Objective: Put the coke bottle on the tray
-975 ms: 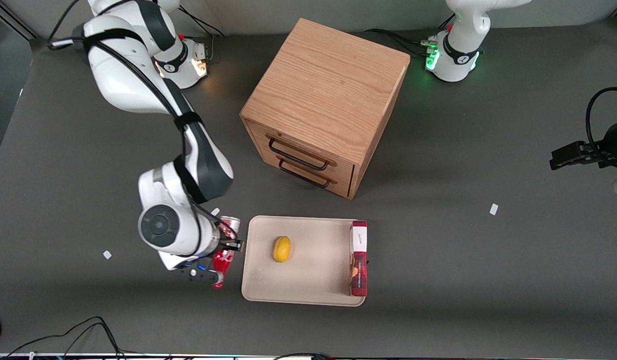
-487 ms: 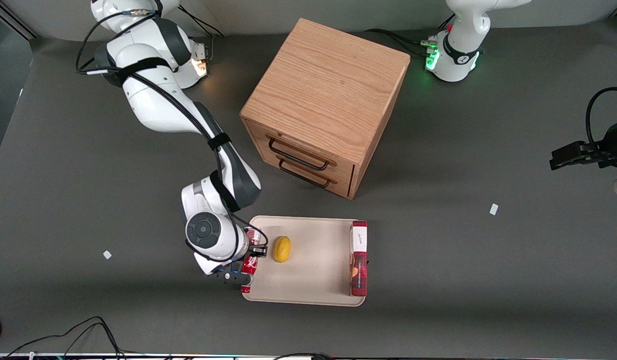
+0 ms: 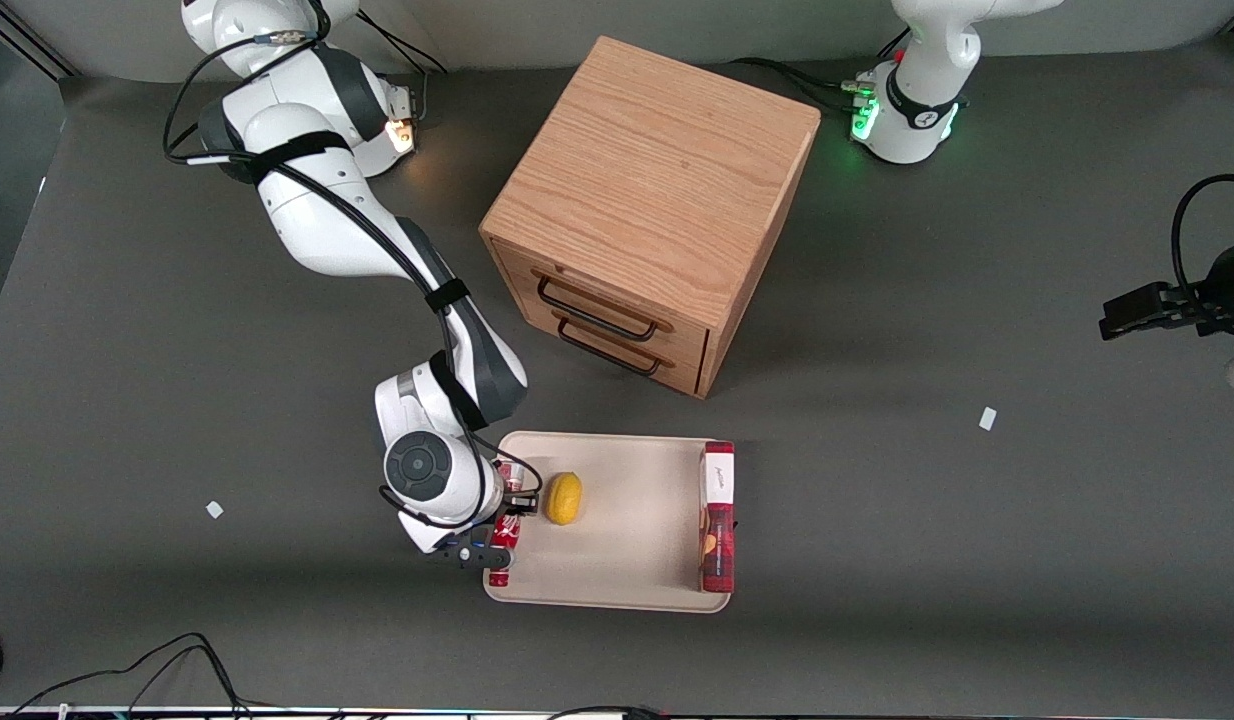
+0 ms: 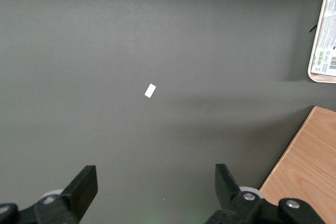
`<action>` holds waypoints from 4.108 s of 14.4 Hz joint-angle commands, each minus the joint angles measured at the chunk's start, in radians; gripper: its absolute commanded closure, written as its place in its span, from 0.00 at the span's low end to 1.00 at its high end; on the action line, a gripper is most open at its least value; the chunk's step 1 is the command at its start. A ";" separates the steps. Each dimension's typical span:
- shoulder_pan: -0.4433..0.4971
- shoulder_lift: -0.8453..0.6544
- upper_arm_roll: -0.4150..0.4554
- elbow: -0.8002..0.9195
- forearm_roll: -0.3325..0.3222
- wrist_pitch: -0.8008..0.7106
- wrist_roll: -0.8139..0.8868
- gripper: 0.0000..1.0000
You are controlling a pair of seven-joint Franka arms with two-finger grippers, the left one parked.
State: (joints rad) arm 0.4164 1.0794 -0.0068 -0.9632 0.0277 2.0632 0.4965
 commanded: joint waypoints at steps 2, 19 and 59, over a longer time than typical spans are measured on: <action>0.012 0.027 -0.012 0.044 -0.008 0.005 -0.015 0.71; 0.002 0.031 -0.012 0.041 -0.008 0.018 -0.012 0.00; -0.252 -1.248 0.002 -0.815 -0.029 -0.600 -0.415 0.00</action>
State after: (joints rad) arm 0.1702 -0.1801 -0.0104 -1.8021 0.0184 1.4711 0.1043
